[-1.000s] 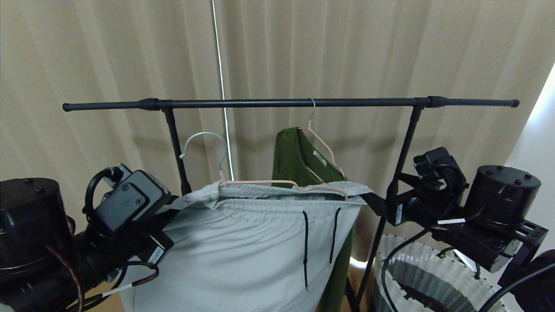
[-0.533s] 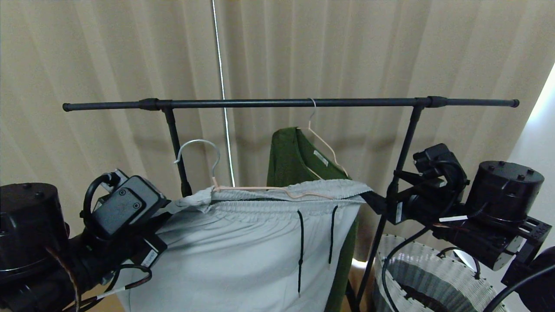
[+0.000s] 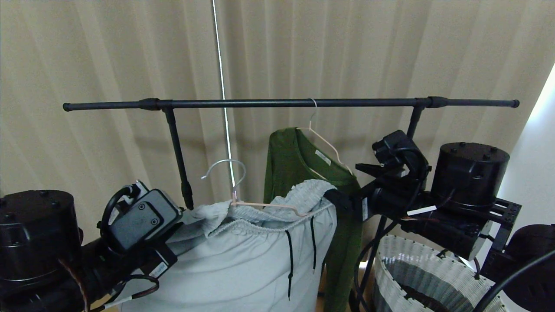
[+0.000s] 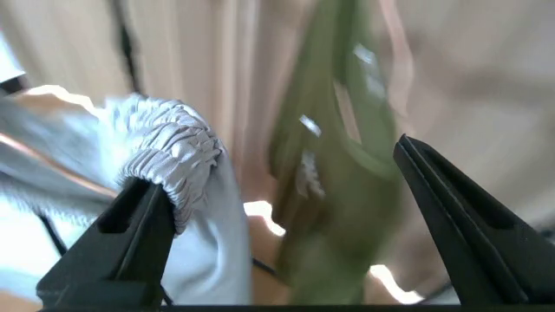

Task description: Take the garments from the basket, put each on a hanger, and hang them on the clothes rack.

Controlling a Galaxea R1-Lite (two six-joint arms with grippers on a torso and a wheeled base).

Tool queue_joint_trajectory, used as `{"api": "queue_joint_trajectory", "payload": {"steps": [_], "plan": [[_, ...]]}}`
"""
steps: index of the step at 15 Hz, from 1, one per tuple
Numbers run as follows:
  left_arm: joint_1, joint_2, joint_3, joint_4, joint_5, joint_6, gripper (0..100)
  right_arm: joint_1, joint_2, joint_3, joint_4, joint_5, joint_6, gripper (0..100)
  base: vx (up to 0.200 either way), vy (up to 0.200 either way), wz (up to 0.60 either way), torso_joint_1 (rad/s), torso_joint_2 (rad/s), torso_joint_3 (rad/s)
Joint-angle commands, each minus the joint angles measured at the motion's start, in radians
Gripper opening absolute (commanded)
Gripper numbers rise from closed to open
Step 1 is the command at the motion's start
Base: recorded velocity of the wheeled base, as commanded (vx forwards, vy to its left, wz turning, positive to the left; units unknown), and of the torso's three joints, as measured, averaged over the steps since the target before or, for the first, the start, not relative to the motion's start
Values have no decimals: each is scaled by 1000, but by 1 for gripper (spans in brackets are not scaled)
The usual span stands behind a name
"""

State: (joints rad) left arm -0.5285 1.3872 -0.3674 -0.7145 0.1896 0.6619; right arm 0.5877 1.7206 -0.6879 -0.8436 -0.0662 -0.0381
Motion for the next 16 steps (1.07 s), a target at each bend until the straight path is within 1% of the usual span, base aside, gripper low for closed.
{"api": "queue_joint_trajectory", "payload": {"steps": [1,3,6,7,9,10,11,12,13,14,15,16], "plan": [[-19,9,1,-2,-2,-1,0,17,16,-16,3,2,0,100,0,0,0,0,0,0],[-10,13,1,-3,5,-5,0,11,2,-13,5,-4,0,100,0,0,0,0,0,0],[78,6,8,-3,27,-4,0,-78,-36,-1,8,-15,-3,100,0,0,0,0,0,0],[101,7,8,-3,37,-4,0,-101,-61,-1,24,-15,-3,100,0,0,0,0,0,0],[108,12,5,-3,57,-4,0,-109,-104,-1,78,-14,-3,100,0,0,0,0,0,0],[104,16,-2,-3,76,-8,0,-104,-138,19,113,-9,-2,100,0,0,0,0,0,0],[101,21,-19,-3,99,-13,0,-88,-154,54,117,-3,-3,100,0,0,0,0,0,0],[88,29,-31,-3,119,-31,0,-38,-159,88,115,-3,-3,100,0,0,0,0,0,0],[61,35,-48,-7,146,-85,0,17,-165,122,115,-3,-3,100,0,0,0,0,0,0],[47,41,-59,-7,162,-111,0,32,-165,131,115,-3,-3,100,0,0,0,0,0,0],[-4,56,-90,-7,225,-191,0,81,-161,148,113,11,-8,100,0,0,0,0,0,0],[-25,65,-107,-7,248,-228,0,100,-158,151,115,29,-9,100,0,0,0,0,0,0]]}}
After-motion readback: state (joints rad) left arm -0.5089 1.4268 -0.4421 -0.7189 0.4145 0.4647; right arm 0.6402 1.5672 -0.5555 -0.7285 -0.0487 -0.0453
